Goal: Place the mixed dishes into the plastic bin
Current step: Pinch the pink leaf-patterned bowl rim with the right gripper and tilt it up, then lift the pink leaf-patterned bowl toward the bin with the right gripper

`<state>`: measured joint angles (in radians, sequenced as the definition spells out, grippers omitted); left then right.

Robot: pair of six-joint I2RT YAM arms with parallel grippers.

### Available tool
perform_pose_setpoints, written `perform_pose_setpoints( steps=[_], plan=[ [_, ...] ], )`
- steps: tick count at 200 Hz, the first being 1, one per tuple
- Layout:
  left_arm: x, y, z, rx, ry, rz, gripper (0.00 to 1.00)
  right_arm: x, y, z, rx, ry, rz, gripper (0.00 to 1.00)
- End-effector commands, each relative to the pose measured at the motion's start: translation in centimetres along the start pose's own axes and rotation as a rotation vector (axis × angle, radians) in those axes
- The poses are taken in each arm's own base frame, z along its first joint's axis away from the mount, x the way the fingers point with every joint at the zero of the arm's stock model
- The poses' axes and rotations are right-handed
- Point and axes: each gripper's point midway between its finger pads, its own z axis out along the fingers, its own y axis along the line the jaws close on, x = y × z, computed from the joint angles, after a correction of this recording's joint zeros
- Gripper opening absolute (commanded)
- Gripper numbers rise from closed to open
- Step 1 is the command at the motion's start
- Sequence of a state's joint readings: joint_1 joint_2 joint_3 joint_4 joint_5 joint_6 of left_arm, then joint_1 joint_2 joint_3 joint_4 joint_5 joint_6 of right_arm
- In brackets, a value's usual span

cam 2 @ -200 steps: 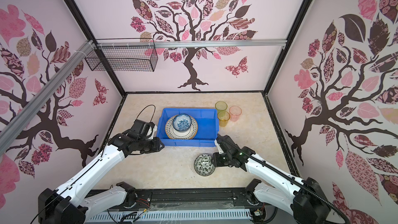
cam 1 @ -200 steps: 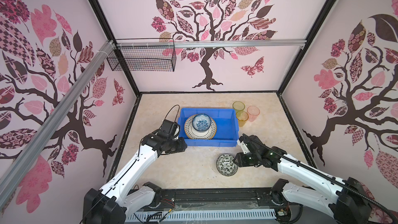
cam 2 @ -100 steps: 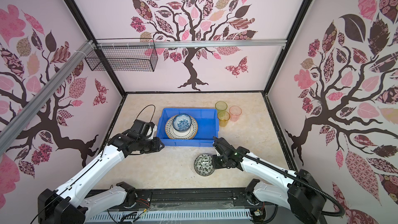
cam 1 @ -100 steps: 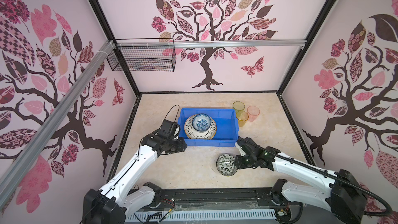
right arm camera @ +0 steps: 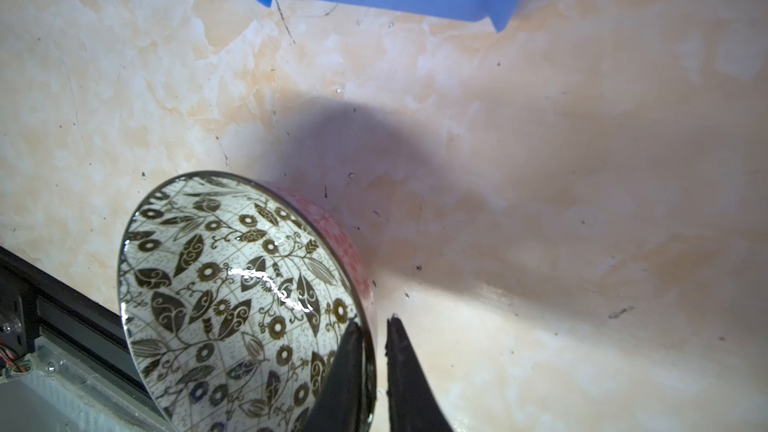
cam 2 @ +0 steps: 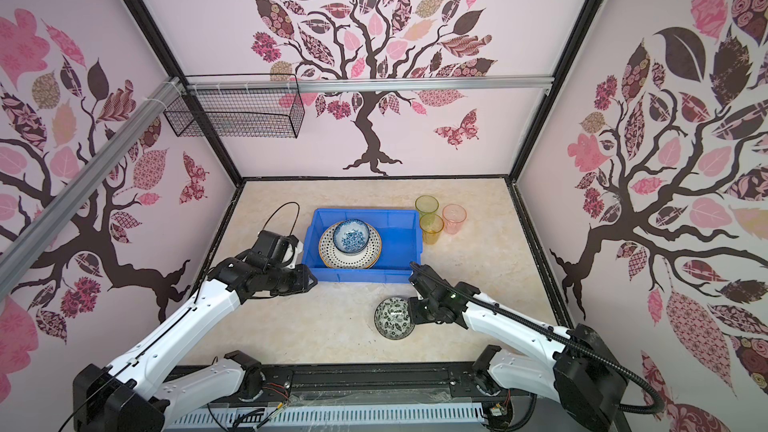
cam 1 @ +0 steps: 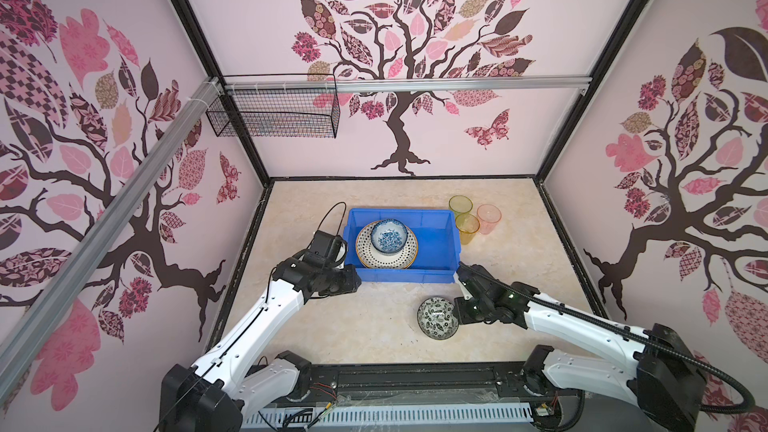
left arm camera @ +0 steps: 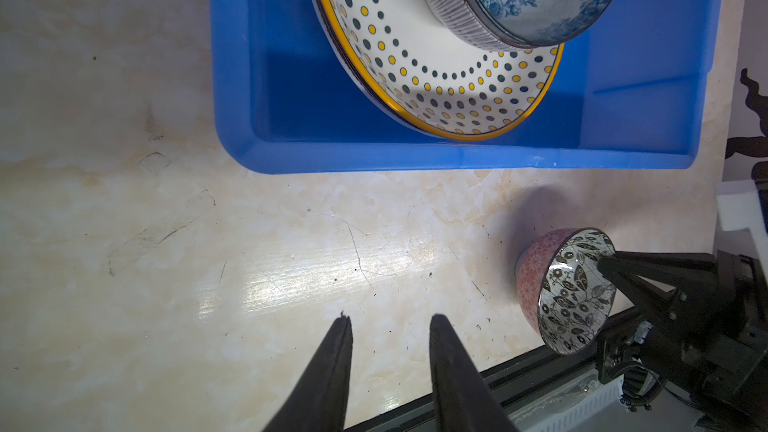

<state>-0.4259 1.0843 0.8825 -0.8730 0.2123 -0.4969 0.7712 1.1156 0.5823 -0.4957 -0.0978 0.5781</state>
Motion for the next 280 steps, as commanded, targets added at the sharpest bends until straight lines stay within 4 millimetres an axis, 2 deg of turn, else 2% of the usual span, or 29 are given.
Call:
perform_pose_setpoints(
  steps=[1,58,109,177,238,280],
  plan=[
    [-0.5,-0.5,-0.5,0.019,-0.028,0.018,0.35,-0.8,0.5,-0.4,0.008,-0.016,0.000,0.12],
    [-0.4,-0.4,-0.8,0.018,-0.036,0.019,0.35,-1.3,0.9,-1.1,0.003,-0.033,-0.006,0.00],
    [-0.3,-0.3,-1.1,0.018,-0.049,0.018,0.35,-1.7,1.6,-1.9,-0.021,-0.046,-0.014,0.00],
    [-0.1,-0.1,-1.5,0.013,-0.065,0.016,0.35,-2.8,3.7,-3.8,-0.094,-0.078,-0.026,0.00],
    [-0.1,0.0,-1.5,0.013,-0.071,0.013,0.35,-4.5,5.7,-5.8,-0.159,-0.139,-0.045,0.00],
    [-0.2,0.0,-1.6,0.010,-0.078,0.010,0.35,-6.7,7.2,-7.5,-0.200,-0.216,-0.065,0.00]
  ],
)
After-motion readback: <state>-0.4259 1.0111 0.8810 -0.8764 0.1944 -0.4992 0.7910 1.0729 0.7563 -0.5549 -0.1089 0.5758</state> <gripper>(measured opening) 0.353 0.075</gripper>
